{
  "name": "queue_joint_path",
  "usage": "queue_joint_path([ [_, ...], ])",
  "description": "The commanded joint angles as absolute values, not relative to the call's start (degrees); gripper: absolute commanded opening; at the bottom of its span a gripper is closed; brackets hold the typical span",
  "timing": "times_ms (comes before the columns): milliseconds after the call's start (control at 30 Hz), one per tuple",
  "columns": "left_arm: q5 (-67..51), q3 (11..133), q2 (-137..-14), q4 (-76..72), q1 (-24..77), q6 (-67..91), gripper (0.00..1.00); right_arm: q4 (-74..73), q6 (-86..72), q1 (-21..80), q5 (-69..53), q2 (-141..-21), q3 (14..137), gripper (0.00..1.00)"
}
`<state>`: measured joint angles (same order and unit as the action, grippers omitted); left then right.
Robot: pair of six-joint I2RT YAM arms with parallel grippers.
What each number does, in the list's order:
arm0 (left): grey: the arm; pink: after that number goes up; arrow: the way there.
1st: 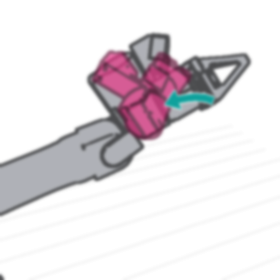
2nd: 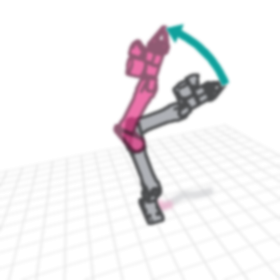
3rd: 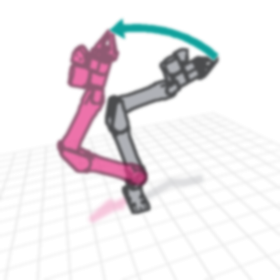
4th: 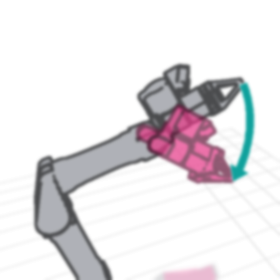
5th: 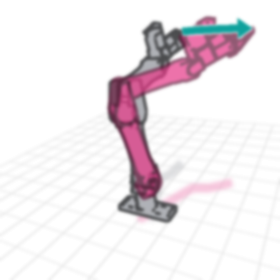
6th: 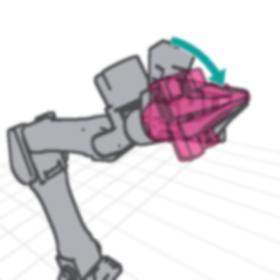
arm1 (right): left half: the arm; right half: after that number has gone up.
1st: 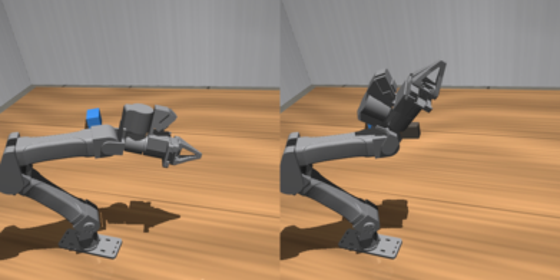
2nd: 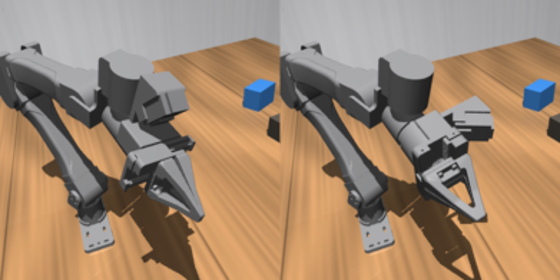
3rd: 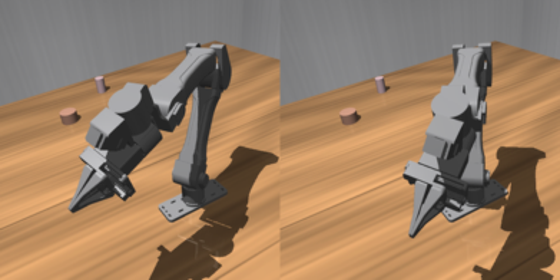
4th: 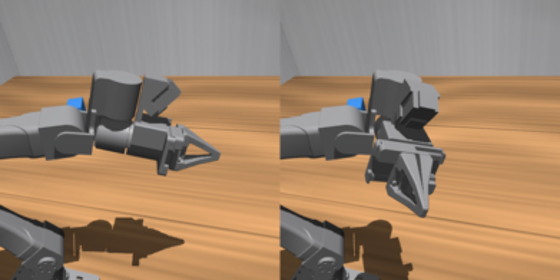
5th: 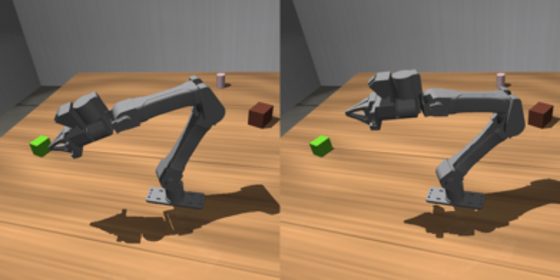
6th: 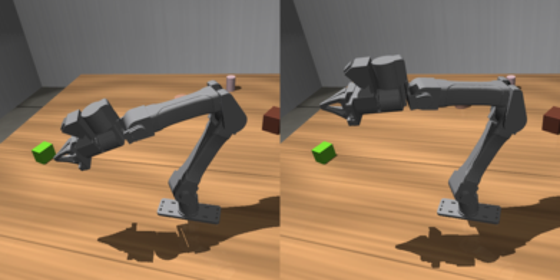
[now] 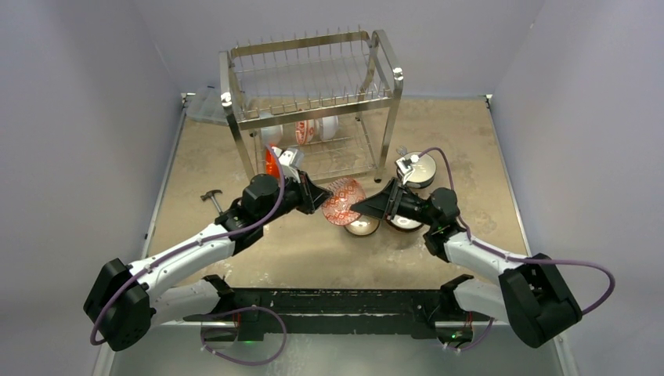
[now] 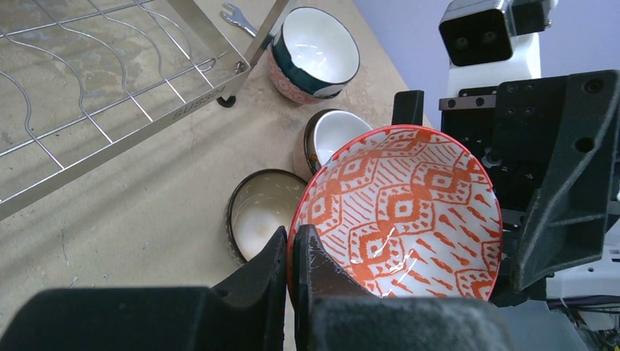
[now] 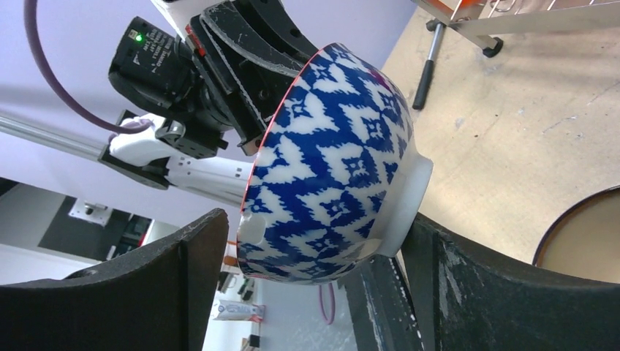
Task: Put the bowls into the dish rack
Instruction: Pick up the bowl from the center of the board.
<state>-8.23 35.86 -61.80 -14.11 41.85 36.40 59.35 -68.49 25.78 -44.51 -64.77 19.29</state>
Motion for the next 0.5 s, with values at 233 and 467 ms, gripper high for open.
queue_joint_path([
  [233,-8.35,36.62,-61.70,-17.54,41.73,35.61,0.00,74.62,-74.77,26.51,-47.05,-65.91,17.67,0.62],
  [467,-8.13,36.74,-61.61,-16.78,41.71,35.68,0.06,70.40,-71.32,26.48,-46.72,-66.05,18.62,0.00],
])
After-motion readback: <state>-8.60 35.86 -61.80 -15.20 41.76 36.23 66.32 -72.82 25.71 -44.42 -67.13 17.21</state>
